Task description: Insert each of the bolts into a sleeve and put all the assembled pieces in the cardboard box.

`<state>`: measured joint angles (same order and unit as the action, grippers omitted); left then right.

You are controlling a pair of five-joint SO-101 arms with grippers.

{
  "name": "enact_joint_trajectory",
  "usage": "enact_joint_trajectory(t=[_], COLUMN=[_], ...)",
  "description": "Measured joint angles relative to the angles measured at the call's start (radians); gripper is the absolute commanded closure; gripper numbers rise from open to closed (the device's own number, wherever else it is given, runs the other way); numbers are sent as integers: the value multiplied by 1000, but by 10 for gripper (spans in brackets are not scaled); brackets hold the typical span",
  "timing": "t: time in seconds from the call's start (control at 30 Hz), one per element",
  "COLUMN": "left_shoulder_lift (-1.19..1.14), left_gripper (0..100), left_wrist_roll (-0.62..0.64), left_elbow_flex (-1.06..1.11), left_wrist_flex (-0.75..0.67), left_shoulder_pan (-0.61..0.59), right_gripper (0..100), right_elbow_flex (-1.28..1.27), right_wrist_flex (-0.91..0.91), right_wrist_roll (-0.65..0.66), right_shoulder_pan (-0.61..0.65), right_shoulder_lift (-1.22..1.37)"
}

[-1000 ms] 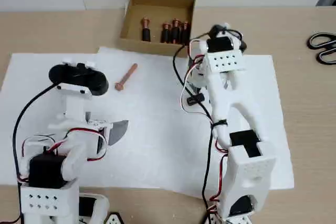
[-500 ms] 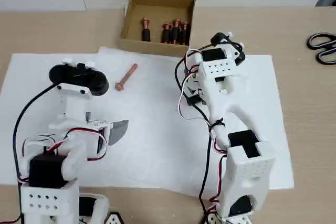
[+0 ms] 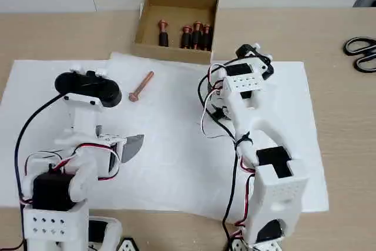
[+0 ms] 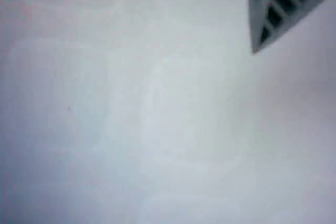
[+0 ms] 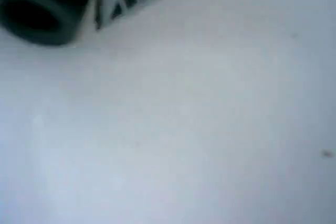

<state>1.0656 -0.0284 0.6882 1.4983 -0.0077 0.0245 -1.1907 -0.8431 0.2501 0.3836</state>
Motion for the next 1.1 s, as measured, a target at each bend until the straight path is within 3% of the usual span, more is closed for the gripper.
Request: enact_joint_trajectory(t=[0.17,0.4,0.6,0.77,0.93,1.1], left_shoulder_lift=[0,0,-41,-247,-512,-804], left_gripper=[687,687,687,687,687,687], left_wrist_roll=[0,0,0,0,-74,-135], left_elbow_flex=[0,-29,-155,-311,-482,-577], left_wrist_flex=[0,64,124,155,127,2], left_shoulder_pan=[0,0,-2,-18,-49,-52], right_gripper=[995,991,991,991,991,991], right_elbow_flex=[17,253,427,431,431,431], right_wrist_flex=[-86,-396,-502,-505,-505,-505], right_wrist_roll=[68,258,618,925,979,982], right_shoulder_pan=[5,-26,-84,-106,-110,-109], right_shoulder_lift=[-5,-3,-3,-3,-28,-107])
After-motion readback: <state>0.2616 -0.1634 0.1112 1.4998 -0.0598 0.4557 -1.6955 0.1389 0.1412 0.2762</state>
